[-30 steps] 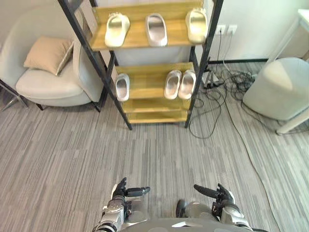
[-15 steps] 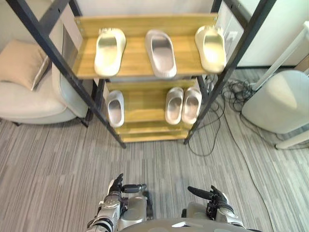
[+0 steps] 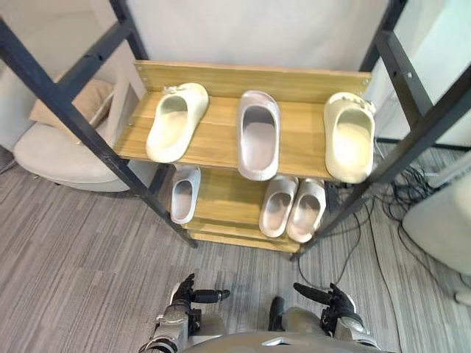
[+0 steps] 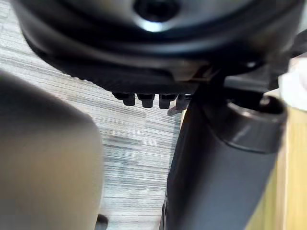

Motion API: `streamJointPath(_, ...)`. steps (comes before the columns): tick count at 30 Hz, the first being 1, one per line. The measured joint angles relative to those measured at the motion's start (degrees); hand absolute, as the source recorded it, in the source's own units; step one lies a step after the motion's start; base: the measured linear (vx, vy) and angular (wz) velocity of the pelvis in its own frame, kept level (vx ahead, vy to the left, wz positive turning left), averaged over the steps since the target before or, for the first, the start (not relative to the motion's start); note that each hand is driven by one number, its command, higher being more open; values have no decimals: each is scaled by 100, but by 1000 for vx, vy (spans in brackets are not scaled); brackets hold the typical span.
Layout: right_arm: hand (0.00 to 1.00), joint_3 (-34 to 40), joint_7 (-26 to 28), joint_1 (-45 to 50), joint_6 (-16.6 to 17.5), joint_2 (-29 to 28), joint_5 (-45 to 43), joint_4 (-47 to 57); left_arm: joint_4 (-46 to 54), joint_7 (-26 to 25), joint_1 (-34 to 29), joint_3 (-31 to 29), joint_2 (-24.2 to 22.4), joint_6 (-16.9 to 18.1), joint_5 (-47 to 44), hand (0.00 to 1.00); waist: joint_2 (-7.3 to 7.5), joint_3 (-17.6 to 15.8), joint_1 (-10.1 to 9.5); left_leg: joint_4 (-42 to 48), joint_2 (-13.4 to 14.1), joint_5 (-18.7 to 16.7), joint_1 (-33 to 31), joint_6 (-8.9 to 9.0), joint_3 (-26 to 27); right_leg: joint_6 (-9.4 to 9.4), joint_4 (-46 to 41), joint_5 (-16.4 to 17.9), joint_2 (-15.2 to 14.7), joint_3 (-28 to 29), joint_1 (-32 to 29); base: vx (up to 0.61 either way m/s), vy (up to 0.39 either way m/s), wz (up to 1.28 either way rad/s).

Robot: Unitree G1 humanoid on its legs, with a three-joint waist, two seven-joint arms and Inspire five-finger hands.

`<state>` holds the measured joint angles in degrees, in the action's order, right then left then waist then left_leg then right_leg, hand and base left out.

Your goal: Organize the slippers on the shoe rack

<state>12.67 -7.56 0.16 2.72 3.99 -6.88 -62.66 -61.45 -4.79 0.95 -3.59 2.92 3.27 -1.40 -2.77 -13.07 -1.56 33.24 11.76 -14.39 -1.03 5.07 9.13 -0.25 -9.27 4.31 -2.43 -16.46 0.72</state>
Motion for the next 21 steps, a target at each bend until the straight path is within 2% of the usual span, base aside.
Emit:
streamJointPath(2,100,4,2,41,1,-4,-6,49,0,4,-1,5,-12,-1,1,100,-35,21,0,-109,37,-115,-107,-23,148,44,91,14,-39,-27,117,87,55,14)
streamJointPath(3,100,1,10,35,2,-6,-7,58,-1,12,19,7,-3,-1,1,100,-22,14,-2,-573,-37,-133,-217,-12,125,112,111,-2,-134,-23,119,66,140,-1)
streamJointPath(4,100,18,9,42,-4,-7,-11,51,-5,6,27,21,1,-2,1,100,-16,10,-6,-1239,-138,-2,-220,-2,42,206,110,-18,-220,9,133,82,206,-7)
streamJointPath(6,100,13,4,47,-7,40,-20,30,-33,-2,19,69,5,-4,-9,100,-51,54,-13,-1752,-247,526,-117,27,-6,351,122,-17,-250,112,149,152,230,-13)
streamJointPath(7,100,-48,33,67,-8,-33,-6,14,-75,-21,6,240,107,-2,-11,100,98,132,-1,-1927,-445,575,-21,-24,26,464,345,-84,-378,185,219,162,182,-8)
streamJointPath(9,100,-43,77,72,-11,-93,2,-34,-76,-11,10,272,173,-8,-7,100,208,173,-3,-1958,-572,576,7,-28,23,532,510,-132,-471,189,310,111,132,4)
streamJointPath(12,100,-78,98,73,-10,-106,16,-74,-84,7,-10,302,197,-11,5,100,240,187,-7,-2039,-726,563,224,-53,1,538,663,-136,-557,230,562,94,93,6)
streamJointPath(18,100,-400,204,61,-4,18,100,-109,-133,68,-5,516,172,-8,198,100,125,260,17,-2430,-717,631,443,-158,-76,525,758,-128,-478,222,653,20,6,1)
streamJointPath(21,100,-546,252,54,-3,45,128,-110,-144,113,-6,565,175,-7,209,100,121,269,21,-2538,-726,659,526,-177,-179,525,811,-129,-462,165,751,-14,-12,9)
